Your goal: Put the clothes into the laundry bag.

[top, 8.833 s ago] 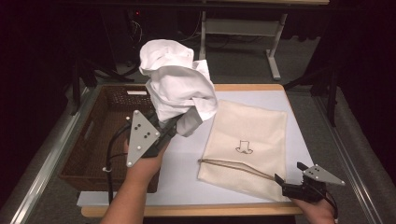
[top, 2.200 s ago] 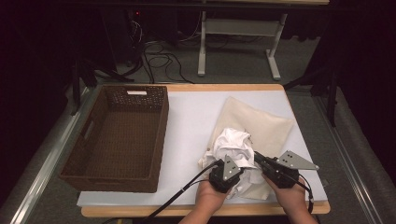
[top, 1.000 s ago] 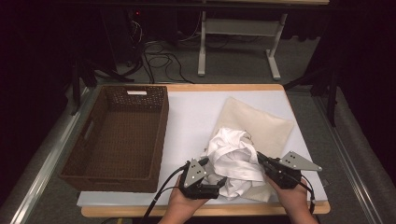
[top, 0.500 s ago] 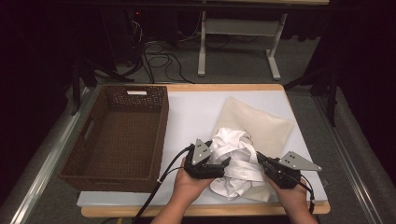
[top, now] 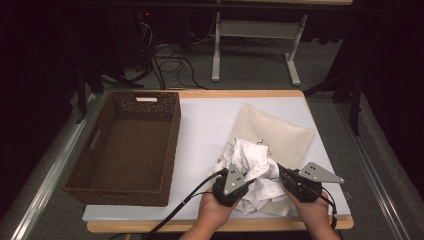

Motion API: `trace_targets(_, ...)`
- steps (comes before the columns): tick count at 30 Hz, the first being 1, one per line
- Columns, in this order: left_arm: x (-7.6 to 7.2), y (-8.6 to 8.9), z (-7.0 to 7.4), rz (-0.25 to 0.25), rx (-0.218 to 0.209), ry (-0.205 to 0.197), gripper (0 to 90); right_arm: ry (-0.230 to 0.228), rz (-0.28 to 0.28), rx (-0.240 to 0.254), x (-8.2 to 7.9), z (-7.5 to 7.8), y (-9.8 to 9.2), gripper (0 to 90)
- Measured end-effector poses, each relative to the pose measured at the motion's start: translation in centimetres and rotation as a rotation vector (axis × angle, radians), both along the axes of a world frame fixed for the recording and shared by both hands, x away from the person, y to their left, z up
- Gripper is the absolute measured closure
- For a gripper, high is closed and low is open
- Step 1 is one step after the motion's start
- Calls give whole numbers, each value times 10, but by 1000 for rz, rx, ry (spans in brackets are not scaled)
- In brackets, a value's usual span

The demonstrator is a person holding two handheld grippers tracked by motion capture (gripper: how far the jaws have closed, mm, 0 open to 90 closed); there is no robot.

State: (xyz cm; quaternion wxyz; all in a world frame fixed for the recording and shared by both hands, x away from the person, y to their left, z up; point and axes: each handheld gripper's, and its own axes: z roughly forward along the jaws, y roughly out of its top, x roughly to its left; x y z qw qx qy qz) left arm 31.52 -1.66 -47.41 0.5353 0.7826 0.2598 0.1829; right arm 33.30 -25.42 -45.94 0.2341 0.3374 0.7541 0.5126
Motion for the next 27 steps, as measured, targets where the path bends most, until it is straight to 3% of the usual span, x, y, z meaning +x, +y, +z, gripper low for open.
trace_targets(3, 1, -9, -9, -12, 48, 10, 872, 0, 0, 1, 0, 0, 0, 894)
trace_targets(5, 6, -14, -20, -1, 78, 40, 872, -7, 3, -6, 0, 1, 1, 894)
trace_targets(8, 11, -19, -26, 14, 101, 57, 873, -5, -2, 4, -2, 3, 0, 894)
trace_targets(16, 18, -24, -35, 49, 139, 68, 875, -30, 28, 15, -7, 8, 1, 895)
trace_targets(20, 18, -23, -34, 45, 122, 81, 867, -50, 29, 13, -9, 10, 2, 895)
trace_targets(23, 14, -16, -29, 12, 84, 86, 674, -43, 13, 17, -7, 7, -2, 894)
trace_targets(24, 11, -13, -26, 0, 65, 91, 674, -43, 13, 17, -7, 7, -2, 894)
trace_targets(26, -3, -1, -17, -10, 42, 64, 489, -31, 8, 16, -6, 6, -3, 894)
trace_targets(27, -8, 4, -14, -12, 36, 61, 443, -34, 9, 14, -6, 6, -2, 894)
